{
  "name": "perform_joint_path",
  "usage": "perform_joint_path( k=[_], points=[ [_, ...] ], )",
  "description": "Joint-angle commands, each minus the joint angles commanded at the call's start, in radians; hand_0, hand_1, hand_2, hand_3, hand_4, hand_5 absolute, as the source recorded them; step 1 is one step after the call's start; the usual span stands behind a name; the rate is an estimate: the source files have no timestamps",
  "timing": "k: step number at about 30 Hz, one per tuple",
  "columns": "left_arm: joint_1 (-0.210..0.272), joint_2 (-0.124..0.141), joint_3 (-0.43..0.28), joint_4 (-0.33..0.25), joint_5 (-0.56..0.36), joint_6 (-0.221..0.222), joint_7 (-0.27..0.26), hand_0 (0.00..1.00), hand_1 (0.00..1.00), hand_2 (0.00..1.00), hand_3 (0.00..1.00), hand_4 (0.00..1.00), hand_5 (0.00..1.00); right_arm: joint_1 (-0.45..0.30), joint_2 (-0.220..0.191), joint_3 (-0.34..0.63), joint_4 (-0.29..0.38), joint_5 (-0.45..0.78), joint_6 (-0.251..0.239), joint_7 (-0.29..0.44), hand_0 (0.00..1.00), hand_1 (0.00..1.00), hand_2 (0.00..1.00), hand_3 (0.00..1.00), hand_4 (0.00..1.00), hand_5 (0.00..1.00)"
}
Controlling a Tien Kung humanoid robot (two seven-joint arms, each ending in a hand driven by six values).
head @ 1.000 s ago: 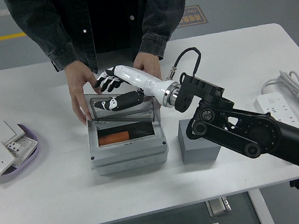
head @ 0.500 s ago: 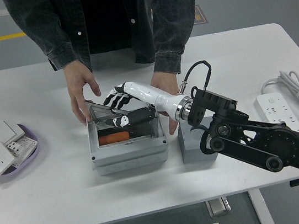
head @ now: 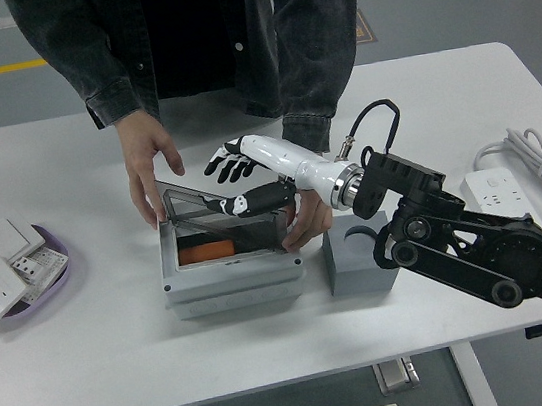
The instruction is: Pick up the cylinder from the cube,place it in the box,flap close box
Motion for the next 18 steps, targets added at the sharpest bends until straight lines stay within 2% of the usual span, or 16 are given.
perform_joint_path(
  k=[10,18],
  points=[
    [0.000,0.000,-0.002,0.000,0.004,0.000,0.002,0.642,0.669,0.598,0.681,0.736,0.308,0.018,0.012,0.060,-0.070,-0.036,-0.004,0.007,0.620,0.605,0.626,0.674,0.783,0.449],
    [0.000,0.000,-0.002,0.000,0.004,0.000,0.003,0.642,0.669,0.598,0.682,0.736,0.306,0.023,0.023,0.054,-0.082,-0.035,-0.007,0.012,0.612,0.601,0.624,0.672,0.760,0.433]
  ],
)
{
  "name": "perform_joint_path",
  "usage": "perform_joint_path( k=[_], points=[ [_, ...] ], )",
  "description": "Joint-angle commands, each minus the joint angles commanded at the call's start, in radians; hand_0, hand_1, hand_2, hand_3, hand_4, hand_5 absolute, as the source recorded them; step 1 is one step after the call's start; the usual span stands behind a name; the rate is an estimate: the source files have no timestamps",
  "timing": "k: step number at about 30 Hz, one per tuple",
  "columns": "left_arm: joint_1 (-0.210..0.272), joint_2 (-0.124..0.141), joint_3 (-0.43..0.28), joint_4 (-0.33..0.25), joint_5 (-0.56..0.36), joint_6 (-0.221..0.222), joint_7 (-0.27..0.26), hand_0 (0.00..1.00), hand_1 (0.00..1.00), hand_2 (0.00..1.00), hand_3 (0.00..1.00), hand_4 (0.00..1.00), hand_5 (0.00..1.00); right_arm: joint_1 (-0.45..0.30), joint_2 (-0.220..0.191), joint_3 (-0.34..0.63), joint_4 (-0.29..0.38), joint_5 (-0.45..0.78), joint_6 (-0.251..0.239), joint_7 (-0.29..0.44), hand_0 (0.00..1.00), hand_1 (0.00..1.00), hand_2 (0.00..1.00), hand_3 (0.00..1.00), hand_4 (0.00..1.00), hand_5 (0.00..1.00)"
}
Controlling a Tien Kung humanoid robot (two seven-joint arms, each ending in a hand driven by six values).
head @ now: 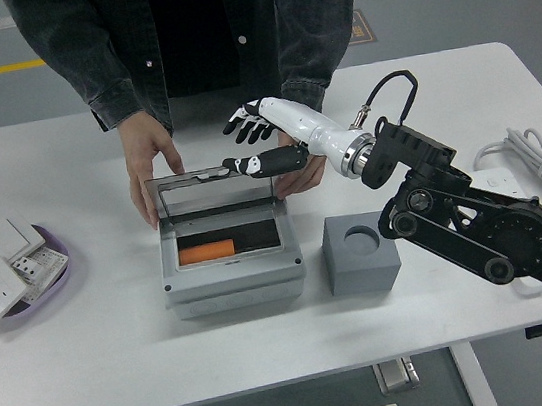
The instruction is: Pick up the cylinder from the cube,place it in the box,flap close box
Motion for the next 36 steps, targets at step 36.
perform_joint_path(
  k=[36],
  points=[
    [0.006,0.004,0.030,0.000,-0.031,-0.001,-0.017,0.641,0.669,0.598,0.682,0.738,0.309,-0.087,-0.055,-0.176,0.223,-0.040,-0.010,-0.069,0.605,0.596,0.617,0.672,0.747,0.438]
  ],
)
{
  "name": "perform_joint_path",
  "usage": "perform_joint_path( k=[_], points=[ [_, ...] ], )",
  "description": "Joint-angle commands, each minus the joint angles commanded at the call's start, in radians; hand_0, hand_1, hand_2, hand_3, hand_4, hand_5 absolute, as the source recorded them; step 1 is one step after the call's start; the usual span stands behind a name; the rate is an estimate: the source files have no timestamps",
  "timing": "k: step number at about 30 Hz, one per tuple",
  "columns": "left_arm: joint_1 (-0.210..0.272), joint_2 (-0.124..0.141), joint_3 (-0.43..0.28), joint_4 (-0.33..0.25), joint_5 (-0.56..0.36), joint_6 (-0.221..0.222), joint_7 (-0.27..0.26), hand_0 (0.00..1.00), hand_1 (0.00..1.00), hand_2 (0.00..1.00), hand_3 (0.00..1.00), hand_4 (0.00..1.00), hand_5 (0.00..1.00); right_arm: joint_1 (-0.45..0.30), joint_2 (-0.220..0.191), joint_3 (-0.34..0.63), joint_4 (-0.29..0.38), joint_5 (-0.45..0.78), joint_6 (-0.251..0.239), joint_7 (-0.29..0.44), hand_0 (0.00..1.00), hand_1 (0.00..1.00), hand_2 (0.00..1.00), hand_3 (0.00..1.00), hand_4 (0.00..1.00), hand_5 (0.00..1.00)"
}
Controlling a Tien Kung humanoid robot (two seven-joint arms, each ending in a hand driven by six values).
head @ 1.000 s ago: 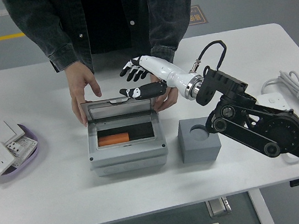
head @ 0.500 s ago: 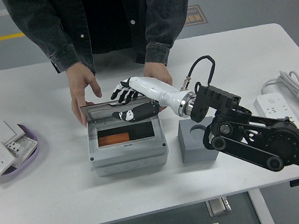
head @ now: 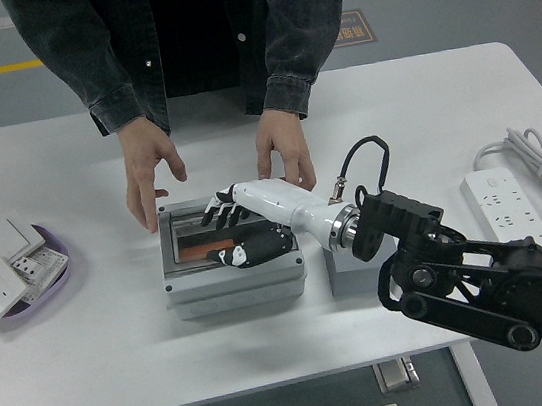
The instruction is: Pick up the cylinder from the cube,place it in the box,flap close box
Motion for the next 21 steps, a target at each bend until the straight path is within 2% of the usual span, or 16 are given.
perform_joint_path(
  k=[5,8,15,18,21],
  points=[
    [0.000,0.000,-0.003,0.000,0.003,0.000,0.000,0.641,0.669,0.598,0.682,0.738,0.310,-0.015,-0.009,0.020,-0.013,0.024,-0.003,0.012,0.602,0.596,0.619,0.673,0.740,0.444],
    [0.000,0.000,-0.017,0.000,0.014,0.000,0.005,0.641,0.669,0.598,0.682,0.738,0.310,-0.030,-0.029,0.077,-0.003,0.030,-0.004,0.019,0.602,0.596,0.619,0.673,0.740,0.444],
    [0.004,0.006,-0.044,0.000,0.033,0.002,0.016,0.641,0.669,0.598,0.682,0.738,0.309,-0.132,-0.092,0.278,0.102,0.031,-0.025,0.069,0.601,0.595,0.620,0.674,0.741,0.441],
    [0.005,0.005,-0.047,0.000,0.035,0.003,0.018,0.641,0.669,0.598,0.682,0.738,0.311,-0.187,-0.088,0.374,0.115,0.036,-0.033,0.098,0.601,0.593,0.620,0.674,0.736,0.442],
    [0.007,0.001,-0.042,0.000,0.030,0.002,0.018,0.641,0.669,0.598,0.682,0.738,0.311,-0.254,-0.059,0.491,0.079,0.063,-0.025,0.147,0.601,0.593,0.620,0.674,0.736,0.442]
  ],
)
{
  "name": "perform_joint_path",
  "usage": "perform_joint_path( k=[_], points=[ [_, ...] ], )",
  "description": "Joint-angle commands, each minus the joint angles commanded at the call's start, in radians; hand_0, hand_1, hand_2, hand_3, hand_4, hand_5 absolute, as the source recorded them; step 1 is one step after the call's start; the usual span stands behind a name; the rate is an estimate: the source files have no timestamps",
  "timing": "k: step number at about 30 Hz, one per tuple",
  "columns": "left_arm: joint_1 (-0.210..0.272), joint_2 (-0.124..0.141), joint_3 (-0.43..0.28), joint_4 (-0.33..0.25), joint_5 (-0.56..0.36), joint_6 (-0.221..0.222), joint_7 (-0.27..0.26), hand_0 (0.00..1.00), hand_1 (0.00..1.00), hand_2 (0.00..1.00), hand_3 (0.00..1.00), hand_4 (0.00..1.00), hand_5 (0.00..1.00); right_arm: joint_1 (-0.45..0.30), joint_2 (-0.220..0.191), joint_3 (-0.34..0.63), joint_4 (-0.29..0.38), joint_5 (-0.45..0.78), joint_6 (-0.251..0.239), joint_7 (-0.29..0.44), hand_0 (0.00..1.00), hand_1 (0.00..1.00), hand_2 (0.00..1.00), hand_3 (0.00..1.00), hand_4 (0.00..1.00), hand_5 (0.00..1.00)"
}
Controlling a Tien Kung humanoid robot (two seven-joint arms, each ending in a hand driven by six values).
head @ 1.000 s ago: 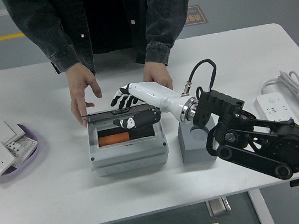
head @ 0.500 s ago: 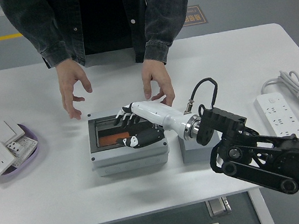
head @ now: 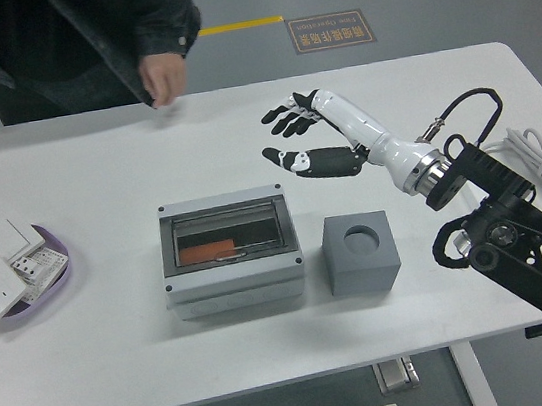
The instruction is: Pick up the cylinder from the cube,place it in the box,flap close box
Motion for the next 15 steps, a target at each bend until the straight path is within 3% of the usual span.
perform_joint_path(
  k=[10,14,15],
  points=[
    [0.007,-0.004,-0.002,0.000,-0.003,0.001,0.006,0.641,0.669,0.598,0.681,0.735,0.307,-0.218,0.138,0.308,-0.168,0.223,0.021,0.212,0.602,0.614,0.634,0.673,0.725,0.420],
    [0.007,-0.001,-0.002,0.000,-0.003,0.001,0.008,0.641,0.669,0.598,0.681,0.735,0.307,-0.264,0.162,0.394,-0.187,0.294,0.016,0.255,0.602,0.614,0.634,0.673,0.725,0.420],
    [0.007,0.000,-0.002,0.000,-0.003,0.001,0.008,0.642,0.668,0.598,0.681,0.736,0.305,-0.270,0.164,0.413,-0.189,0.303,0.014,0.259,0.654,0.666,0.689,0.683,0.743,0.393]
  ],
)
